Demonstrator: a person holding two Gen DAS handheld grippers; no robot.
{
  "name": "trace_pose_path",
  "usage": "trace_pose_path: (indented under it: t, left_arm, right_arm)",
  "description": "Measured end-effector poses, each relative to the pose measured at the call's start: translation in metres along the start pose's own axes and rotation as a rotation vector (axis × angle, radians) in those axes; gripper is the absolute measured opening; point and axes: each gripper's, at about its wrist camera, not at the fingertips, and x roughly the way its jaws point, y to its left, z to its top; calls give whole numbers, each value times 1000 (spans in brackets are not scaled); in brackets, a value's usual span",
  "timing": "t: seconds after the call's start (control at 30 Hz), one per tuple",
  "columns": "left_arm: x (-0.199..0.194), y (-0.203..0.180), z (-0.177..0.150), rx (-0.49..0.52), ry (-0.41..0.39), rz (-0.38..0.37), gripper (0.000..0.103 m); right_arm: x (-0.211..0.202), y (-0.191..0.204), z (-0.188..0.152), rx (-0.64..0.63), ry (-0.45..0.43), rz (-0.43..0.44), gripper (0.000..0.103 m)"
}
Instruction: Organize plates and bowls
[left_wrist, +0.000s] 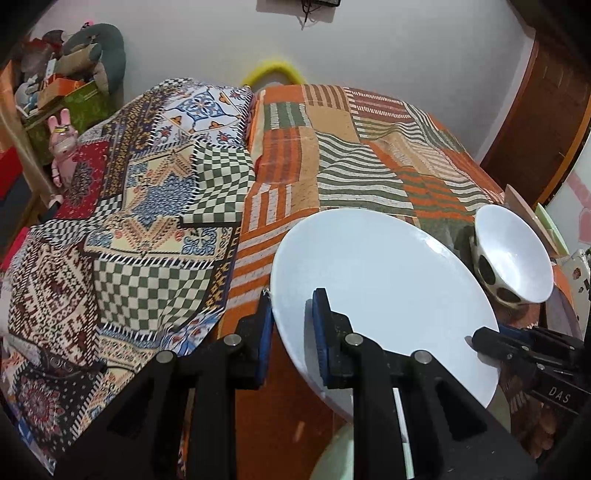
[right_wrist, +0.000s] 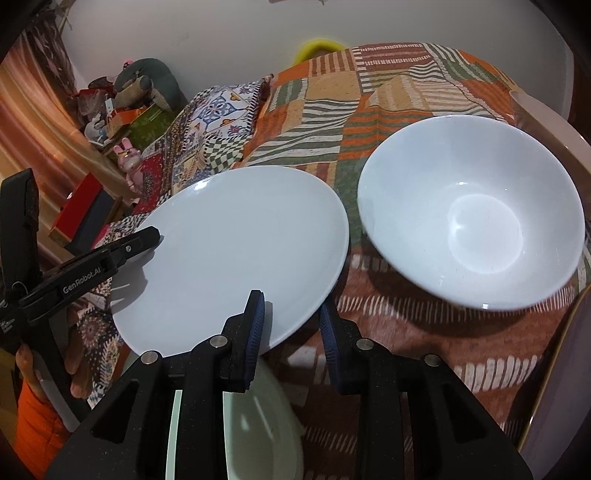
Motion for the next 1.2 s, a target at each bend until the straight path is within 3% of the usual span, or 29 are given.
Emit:
trace_pose_path:
  t: [0.3, 0.57, 0.9, 1.2]
  left_arm:
    - [-56, -11, -6, -10, -79, 21, 19]
    - [-107, -45, -1, 33, -168, 18, 19]
    - [-151, -114, 0, 102, -234, -41, 20]
    - [-171, -183, -13, 160, -244, -97, 22]
  right_arm:
    - [-35, 14, -4, -56, -74, 31, 27]
    - [-80, 11, -3, -77, -165, 41, 26]
    - [-149, -22, -11, -83, -285, 6, 26]
    - [-199, -64, -29, -69, -357, -31, 26]
